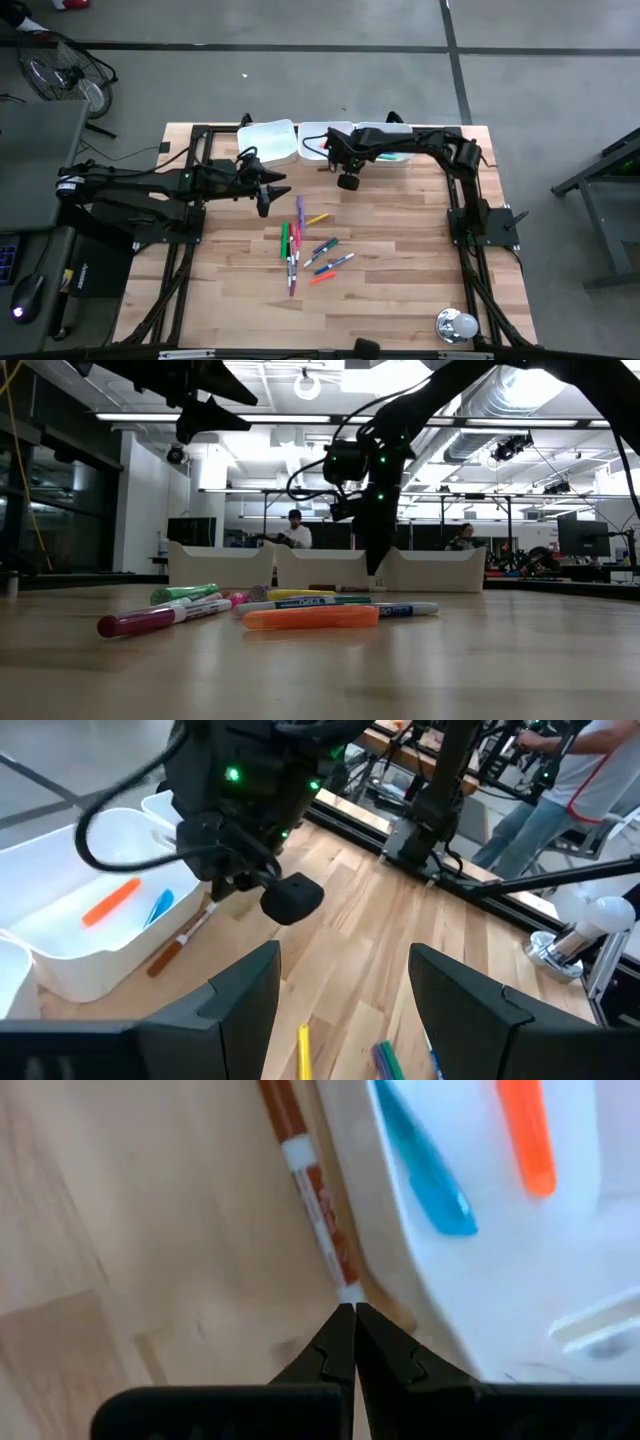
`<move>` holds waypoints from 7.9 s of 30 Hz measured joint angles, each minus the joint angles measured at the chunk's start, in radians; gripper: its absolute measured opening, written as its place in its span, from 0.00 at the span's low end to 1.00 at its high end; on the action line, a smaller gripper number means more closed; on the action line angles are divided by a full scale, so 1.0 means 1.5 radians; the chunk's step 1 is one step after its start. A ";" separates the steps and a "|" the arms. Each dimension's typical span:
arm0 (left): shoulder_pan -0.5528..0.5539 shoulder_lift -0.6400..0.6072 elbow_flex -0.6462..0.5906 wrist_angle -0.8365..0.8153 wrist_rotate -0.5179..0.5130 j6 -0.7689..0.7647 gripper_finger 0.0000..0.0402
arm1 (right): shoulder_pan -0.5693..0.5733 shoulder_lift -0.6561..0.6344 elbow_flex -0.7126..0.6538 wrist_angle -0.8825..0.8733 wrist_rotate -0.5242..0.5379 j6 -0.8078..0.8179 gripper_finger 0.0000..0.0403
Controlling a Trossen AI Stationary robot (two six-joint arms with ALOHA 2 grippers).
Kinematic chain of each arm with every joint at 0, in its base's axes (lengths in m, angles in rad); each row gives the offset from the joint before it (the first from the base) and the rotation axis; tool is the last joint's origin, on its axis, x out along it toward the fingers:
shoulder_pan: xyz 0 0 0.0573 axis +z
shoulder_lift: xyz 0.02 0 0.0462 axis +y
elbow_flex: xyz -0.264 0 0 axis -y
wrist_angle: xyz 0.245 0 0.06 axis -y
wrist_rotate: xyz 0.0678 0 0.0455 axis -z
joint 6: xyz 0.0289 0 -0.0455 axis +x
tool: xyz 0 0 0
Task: Pick & Place Markers
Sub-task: Put the brown marker pen into the left white bin
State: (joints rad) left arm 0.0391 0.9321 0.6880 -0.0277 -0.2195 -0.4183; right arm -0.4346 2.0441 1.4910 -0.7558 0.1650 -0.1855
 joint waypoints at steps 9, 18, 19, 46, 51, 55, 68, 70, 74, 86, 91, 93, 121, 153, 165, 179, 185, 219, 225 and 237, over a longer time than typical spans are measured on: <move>0.000 0.000 0.000 0.001 -0.001 -0.028 0.55 | -0.016 0.000 0.000 0.020 -0.048 -0.014 0.00; 0.000 0.000 0.000 0.002 -0.001 -0.029 0.55 | -0.020 0.000 0.000 0.019 -0.129 -0.084 0.00; 0.000 0.000 0.000 0.002 -0.001 -0.029 0.55 | -0.021 0.000 0.000 0.019 -0.132 -0.091 0.00; -0.001 0.001 0.000 0.017 0.020 -0.024 0.55 | 0.011 0.034 -0.001 0.076 0.050 -0.163 0.00; 0.000 0.001 0.000 0.018 0.032 -0.024 0.55 | 0.011 0.034 -0.001 0.079 0.047 -0.163 0.00; -0.001 0.001 0.000 0.017 0.036 -0.024 0.55 | 0.011 0.034 -0.001 0.078 0.038 -0.162 0.00; 0.000 0.001 0.000 0.017 0.037 -0.024 0.55 | 0.029 0.053 0.002 0.084 0.074 -0.174 0.00; -0.001 0.001 0.000 0.017 0.037 -0.024 0.55 | 0.030 0.053 0.002 0.083 0.073 -0.174 0.00; 0.000 0.001 0.000 0.017 0.037 -0.024 0.55 | 0.038 0.053 0.001 0.061 0.050 -0.173 0.00; 0.000 0.001 0.000 0.017 0.051 -0.024 0.55 | 0.061 0.057 -0.001 0.048 0.073 -0.173 0.00; -0.001 0.001 0.000 0.017 0.053 -0.024 0.55 | 0.062 0.055 -0.002 0.026 0.079 -0.160 0.00; 0.000 0.001 0.000 0.017 0.054 -0.025 0.55 | 0.067 0.054 -0.002 0.021 0.079 -0.154 0.00; 0.000 -0.012 0.000 -0.078 0.090 -0.021 0.55 | 0.201 -0.059 0.001 0.023 -0.082 0.209 0.07; 0.000 -0.097 0.001 -0.164 0.084 0.019 0.55 | 0.193 0.068 0.167 -0.010 -0.092 0.378 0.49; 0.000 -0.111 0.000 -0.200 0.098 0.006 0.55 | 0.186 0.162 0.256 -0.097 -0.130 0.355 0.49; 0.000 -0.163 0.000 -0.228 0.079 -0.004 0.55 | 0.199 0.213 0.261 -0.106 -0.094 0.391 0.49; 0.000 -0.163 0.000 -0.228 0.075 -0.007 0.55 | 0.205 0.220 0.241 -0.103 -0.092 0.398 0.39; 0.000 -0.163 0.000 -0.228 0.076 -0.028 0.55 | 0.164 0.124 0.198 -0.140 -0.130 0.332 0.03; 0.000 -0.162 0.000 -0.220 0.063 -0.034 0.55 | 0.167 0.078 0.198 -0.156 -0.106 0.319 0.03; 0.000 -0.101 0.000 -0.106 0.047 -0.032 0.55 | 0.168 -0.098 0.199 -0.097 -0.032 0.330 0.03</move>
State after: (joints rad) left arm 0.0388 0.7809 0.6880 -0.1863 -0.1487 -0.4668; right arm -0.1825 1.8970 1.7901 -0.9010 0.1170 0.3094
